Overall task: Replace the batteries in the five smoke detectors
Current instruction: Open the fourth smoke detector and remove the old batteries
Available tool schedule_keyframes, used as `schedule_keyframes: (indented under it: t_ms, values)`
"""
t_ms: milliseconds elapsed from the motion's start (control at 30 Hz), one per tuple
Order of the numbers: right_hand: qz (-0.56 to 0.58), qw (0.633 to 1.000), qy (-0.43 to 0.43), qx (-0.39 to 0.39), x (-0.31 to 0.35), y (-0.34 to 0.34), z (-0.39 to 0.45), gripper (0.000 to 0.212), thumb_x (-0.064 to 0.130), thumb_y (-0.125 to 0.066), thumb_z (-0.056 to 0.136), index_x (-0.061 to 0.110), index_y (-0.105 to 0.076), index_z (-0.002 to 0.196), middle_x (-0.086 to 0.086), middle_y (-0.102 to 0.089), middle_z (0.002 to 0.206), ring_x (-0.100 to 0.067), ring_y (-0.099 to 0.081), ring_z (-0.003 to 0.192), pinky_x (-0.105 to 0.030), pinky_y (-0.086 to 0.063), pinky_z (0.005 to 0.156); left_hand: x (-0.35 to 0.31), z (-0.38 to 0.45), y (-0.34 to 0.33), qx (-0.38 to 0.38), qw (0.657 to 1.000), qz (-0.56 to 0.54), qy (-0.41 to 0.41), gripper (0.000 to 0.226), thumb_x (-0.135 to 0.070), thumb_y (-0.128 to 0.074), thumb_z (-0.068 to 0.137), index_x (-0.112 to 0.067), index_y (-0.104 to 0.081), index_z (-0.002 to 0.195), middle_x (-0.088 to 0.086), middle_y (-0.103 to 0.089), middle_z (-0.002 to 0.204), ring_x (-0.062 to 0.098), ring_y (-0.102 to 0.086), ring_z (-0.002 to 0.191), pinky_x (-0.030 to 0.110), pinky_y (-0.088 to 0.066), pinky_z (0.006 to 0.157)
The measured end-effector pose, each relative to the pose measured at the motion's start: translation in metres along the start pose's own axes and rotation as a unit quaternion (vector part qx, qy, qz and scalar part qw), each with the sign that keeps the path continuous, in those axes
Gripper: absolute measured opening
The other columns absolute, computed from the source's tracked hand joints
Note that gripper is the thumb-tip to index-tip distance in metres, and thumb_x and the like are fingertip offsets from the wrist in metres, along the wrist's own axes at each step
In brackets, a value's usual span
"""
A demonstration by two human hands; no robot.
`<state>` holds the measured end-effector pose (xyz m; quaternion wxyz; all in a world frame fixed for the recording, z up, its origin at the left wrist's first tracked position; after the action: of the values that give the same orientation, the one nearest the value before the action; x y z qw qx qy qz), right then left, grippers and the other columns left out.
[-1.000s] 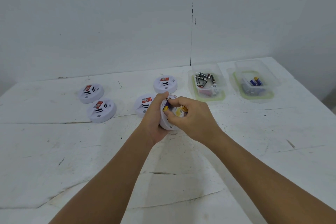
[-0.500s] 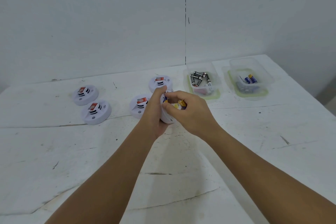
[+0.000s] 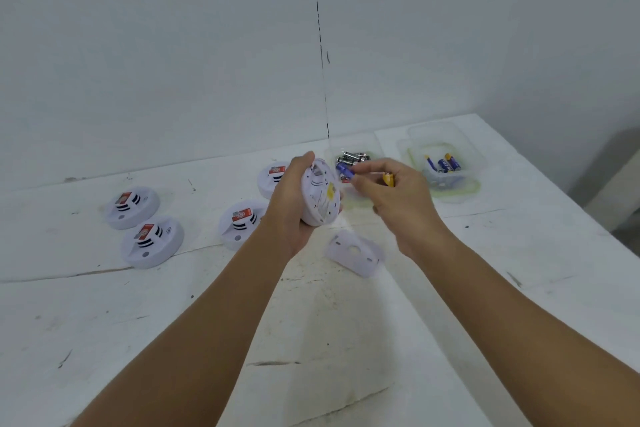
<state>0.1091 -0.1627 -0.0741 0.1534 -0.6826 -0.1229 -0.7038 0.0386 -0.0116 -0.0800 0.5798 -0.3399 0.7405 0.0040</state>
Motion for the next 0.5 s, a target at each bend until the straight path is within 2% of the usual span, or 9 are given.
schedule_keyframes:
  t_ms: [100,233,300,367,433,500]
  values:
    - [-0.051,0.995,0.056,-0.058,0.009,0.035,0.024,0.013,0.008,-0.075,0.091,0.020,-0.077,0.095,0.018,-0.061,0.064,0.001,-0.051,0.056,-0.018,-0.040,0.059,-0.004,0.003,-0.020,0.011,1.000,0.004,0.000,0.030,-0.043,-0.056,0.103,-0.021,-0.068,0.086,-0.001,-0.067,0.081,0.019,-0.066,0.077,0.035,-0.057,0.077]
    - [-0.167,0.974,0.095,-0.121,0.019,0.085,0.056,0.014,0.014,-0.074,0.090,0.028,-0.075,0.093,0.016,-0.072,0.082,0.007,-0.062,0.069,-0.023,-0.047,0.072,-0.003,0.008,-0.045,0.018,1.000,0.014,0.006,0.030,-0.044,-0.053,0.104,-0.024,-0.062,0.083,-0.003,-0.058,0.084,0.016,-0.059,0.079,0.034,-0.047,0.084]
    - [-0.206,0.965,0.104,-0.125,0.023,0.103,0.070,0.013,0.014,-0.071,0.090,0.025,-0.076,0.096,0.011,-0.075,0.091,-0.003,-0.067,0.079,-0.023,-0.054,0.071,-0.002,0.011,-0.053,0.023,0.999,0.026,0.006,0.030,-0.043,-0.053,0.104,-0.022,-0.061,0.084,-0.003,-0.060,0.082,0.016,-0.061,0.076,0.033,-0.048,0.084]
    - [-0.267,0.951,0.105,-0.115,0.027,0.117,0.085,0.013,0.013,-0.070,0.090,0.021,-0.076,0.098,0.006,-0.074,0.095,-0.009,-0.065,0.083,-0.021,-0.052,0.068,0.000,0.014,-0.059,0.020,0.999,0.029,0.005,0.032,-0.043,-0.055,0.103,-0.021,-0.067,0.084,-0.003,-0.066,0.077,0.017,-0.066,0.072,0.034,-0.052,0.082]
    - [-0.334,0.933,0.093,-0.097,0.026,0.126,0.103,0.010,0.012,-0.070,0.090,0.018,-0.076,0.096,0.004,-0.071,0.092,-0.012,-0.063,0.076,-0.022,-0.052,0.068,0.001,0.016,-0.064,0.021,0.999,0.038,0.001,0.039,-0.044,-0.053,0.104,-0.022,-0.070,0.076,-0.003,-0.065,0.074,0.017,-0.066,0.070,0.035,-0.053,0.080]
    - [-0.373,0.922,0.071,-0.074,0.024,0.131,0.119,0.009,0.009,-0.070,0.089,0.016,-0.075,0.092,0.004,-0.070,0.087,-0.010,-0.061,0.065,-0.025,-0.054,0.065,0.001,0.016,-0.067,0.020,0.999,0.039,0.004,0.038,-0.045,-0.054,0.104,-0.022,-0.070,0.078,-0.001,-0.063,0.077,0.019,-0.065,0.072,0.037,-0.053,0.083]
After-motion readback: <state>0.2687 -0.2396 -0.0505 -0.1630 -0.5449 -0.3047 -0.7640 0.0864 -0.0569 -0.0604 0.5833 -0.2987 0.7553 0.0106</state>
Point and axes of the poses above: each hand's wrist, its own z-axis towards the middle knuckle, its own y-axis out of the back of the hand, x = y × z, the point moved 5 cm from there along z, towards the middle knuckle
